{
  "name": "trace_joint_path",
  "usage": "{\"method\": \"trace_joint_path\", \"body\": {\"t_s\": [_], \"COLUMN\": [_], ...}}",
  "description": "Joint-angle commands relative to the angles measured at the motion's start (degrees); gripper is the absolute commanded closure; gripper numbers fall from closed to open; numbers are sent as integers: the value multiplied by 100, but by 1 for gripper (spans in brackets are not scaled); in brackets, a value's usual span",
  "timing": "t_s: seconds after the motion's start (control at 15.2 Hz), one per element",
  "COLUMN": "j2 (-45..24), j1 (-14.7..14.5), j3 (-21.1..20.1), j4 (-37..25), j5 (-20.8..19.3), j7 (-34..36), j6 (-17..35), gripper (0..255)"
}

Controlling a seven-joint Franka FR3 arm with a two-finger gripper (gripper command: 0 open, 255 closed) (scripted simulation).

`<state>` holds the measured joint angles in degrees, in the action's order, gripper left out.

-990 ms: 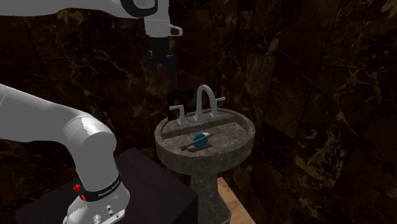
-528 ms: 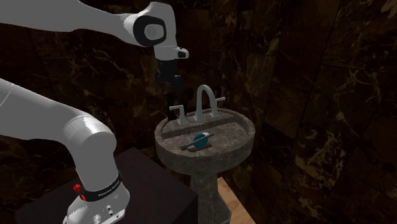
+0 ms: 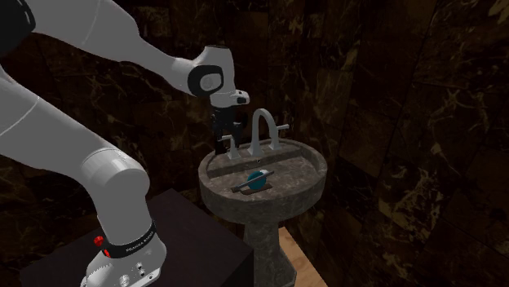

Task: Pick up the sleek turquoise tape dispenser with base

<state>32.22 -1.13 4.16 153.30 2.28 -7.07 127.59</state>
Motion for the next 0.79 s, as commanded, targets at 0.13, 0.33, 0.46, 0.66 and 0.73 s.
{"method": "trace_joint_path", "body": {"t_s": [0.13, 0.33, 0.46, 0.66, 0.73], "j2": [-808, -1512, -2019, -2818, -3090], "j1": [-68, -138, -200, -316, -352], "j3": [34, 86, 126, 185, 192], "j4": [171, 186, 140, -14, -89], "j5": [69, 168, 281, 572, 716], "j7": [-99, -224, -339, -601, -724], "j6": [1105, 1896, 2403, 3113, 3330], "gripper": [0, 0, 0, 0, 0]}}
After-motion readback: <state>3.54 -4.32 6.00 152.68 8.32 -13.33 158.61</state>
